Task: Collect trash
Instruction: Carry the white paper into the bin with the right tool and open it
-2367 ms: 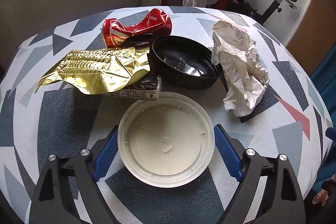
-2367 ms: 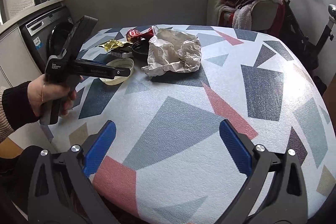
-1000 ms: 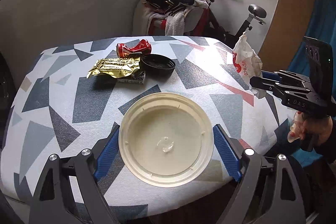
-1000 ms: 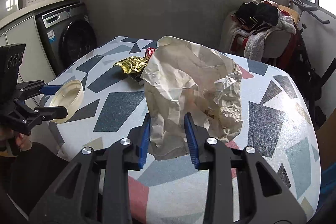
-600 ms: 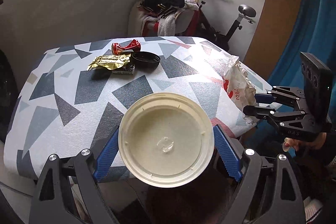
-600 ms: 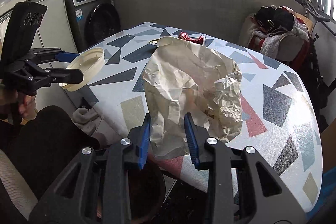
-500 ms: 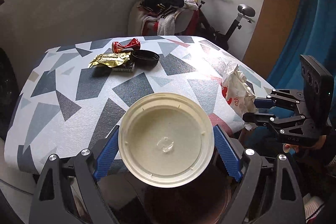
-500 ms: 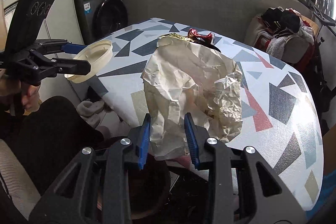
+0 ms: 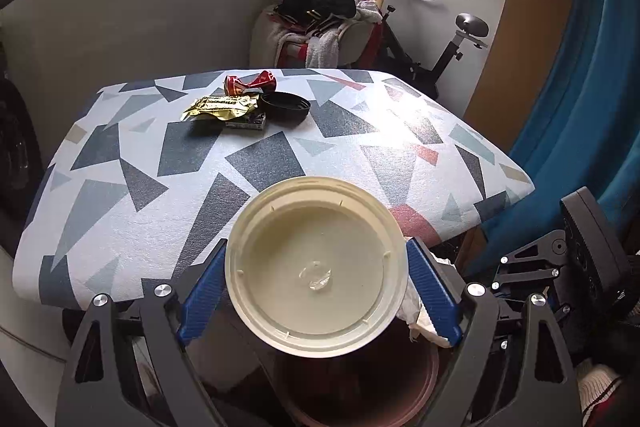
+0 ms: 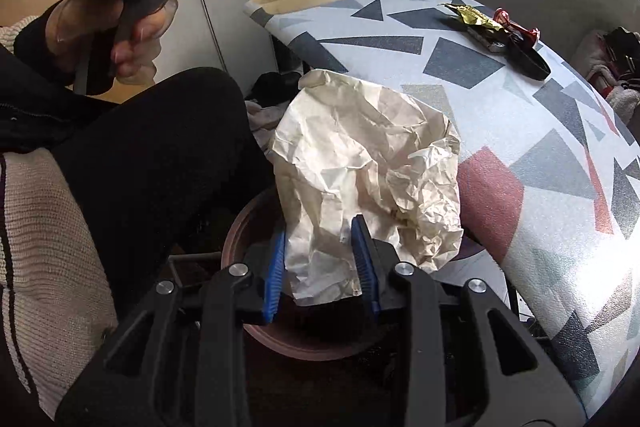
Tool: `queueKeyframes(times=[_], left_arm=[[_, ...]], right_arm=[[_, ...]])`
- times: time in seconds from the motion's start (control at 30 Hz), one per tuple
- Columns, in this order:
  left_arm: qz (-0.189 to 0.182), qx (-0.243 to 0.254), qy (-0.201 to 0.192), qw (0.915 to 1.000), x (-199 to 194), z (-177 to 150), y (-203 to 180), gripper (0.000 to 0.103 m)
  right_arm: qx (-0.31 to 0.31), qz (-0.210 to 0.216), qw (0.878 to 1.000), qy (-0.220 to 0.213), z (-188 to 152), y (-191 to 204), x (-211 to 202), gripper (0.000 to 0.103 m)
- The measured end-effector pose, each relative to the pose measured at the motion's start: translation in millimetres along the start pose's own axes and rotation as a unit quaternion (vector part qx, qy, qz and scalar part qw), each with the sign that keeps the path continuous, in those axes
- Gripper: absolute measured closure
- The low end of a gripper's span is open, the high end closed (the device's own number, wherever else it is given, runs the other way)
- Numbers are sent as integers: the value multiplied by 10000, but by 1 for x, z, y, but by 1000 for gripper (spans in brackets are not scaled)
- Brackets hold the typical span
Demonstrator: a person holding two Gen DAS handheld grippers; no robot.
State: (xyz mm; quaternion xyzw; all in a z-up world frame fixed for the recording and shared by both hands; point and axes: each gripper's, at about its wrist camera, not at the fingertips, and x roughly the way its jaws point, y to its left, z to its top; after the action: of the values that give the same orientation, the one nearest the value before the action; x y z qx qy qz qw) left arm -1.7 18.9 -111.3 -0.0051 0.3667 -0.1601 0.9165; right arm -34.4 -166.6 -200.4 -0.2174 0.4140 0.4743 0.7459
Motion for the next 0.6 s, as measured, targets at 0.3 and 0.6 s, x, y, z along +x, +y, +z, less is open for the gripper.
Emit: queueKeyframes(times=[0.3,0.6], left_arm=[[-13,-36,17,10000,2,-2,3,19],[-198,128,55,9997,9,-12,2,18]], right_arm=[[159,91,9994,281,-1,-9,20,57],[585,-546,9967,-120,-2,-34,10,11]])
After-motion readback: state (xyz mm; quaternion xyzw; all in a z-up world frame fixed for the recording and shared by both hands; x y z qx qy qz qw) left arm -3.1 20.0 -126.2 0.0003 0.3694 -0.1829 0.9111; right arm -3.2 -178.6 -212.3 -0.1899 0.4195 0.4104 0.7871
